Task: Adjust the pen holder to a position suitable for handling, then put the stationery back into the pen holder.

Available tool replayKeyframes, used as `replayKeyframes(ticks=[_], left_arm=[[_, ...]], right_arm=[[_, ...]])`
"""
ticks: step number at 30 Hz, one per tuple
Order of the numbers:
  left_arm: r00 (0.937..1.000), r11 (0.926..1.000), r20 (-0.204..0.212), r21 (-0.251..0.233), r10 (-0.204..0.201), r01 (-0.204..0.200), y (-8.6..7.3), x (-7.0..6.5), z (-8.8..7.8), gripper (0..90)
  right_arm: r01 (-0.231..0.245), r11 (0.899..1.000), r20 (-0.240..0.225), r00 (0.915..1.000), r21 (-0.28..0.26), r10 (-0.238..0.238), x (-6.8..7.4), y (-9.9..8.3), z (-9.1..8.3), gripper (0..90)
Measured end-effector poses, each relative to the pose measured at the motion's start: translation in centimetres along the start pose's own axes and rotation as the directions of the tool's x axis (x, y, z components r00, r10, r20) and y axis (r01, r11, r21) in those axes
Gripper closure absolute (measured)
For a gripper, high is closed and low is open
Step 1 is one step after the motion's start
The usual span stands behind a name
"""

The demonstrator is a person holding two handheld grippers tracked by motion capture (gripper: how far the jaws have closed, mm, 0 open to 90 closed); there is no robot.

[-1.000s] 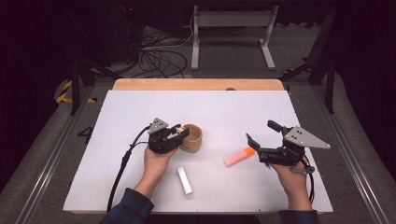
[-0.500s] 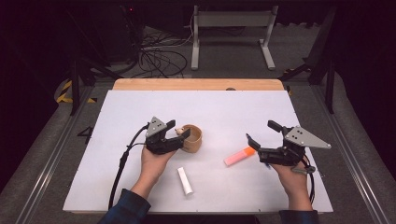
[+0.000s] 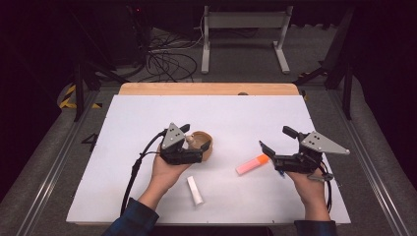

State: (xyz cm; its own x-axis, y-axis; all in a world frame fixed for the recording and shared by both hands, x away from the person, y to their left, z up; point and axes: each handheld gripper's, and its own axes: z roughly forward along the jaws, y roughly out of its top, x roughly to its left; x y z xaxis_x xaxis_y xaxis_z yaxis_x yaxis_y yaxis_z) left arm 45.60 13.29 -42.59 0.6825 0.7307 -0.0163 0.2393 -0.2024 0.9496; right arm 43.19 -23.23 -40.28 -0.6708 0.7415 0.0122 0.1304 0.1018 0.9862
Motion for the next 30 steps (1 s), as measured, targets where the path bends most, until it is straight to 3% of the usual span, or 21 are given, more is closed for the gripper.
replayKeyframes(ticks=[11, 20, 30], left_arm=[[0.9939, 0.9989, 0.103, 0.025, 0.038, -0.041, 1.1, -2.4, 1.1, 9.6], [0.9875, 0.9962, 0.146, 0.053, 0.060, -0.069, 1.6, -3.9, 2.5, 9.9], [0.9715, 0.9825, 0.211, 0.127, 0.107, -0.136, 1.7, -5.5, 4.2, 12.3]], right_arm=[[0.014, 0.999, -0.013, 0.9998, 0.032, -0.014, 0.2, 0.0, 0.2, 2.6], [0.020, 0.999, -0.007, 0.9998, 0.028, -0.020, 0.2, 0.2, -0.1, 2.6], [0.019, 1.000, -0.006, 0.9998, 0.024, -0.019, 0.2, 0.3, -0.3, 2.6]])
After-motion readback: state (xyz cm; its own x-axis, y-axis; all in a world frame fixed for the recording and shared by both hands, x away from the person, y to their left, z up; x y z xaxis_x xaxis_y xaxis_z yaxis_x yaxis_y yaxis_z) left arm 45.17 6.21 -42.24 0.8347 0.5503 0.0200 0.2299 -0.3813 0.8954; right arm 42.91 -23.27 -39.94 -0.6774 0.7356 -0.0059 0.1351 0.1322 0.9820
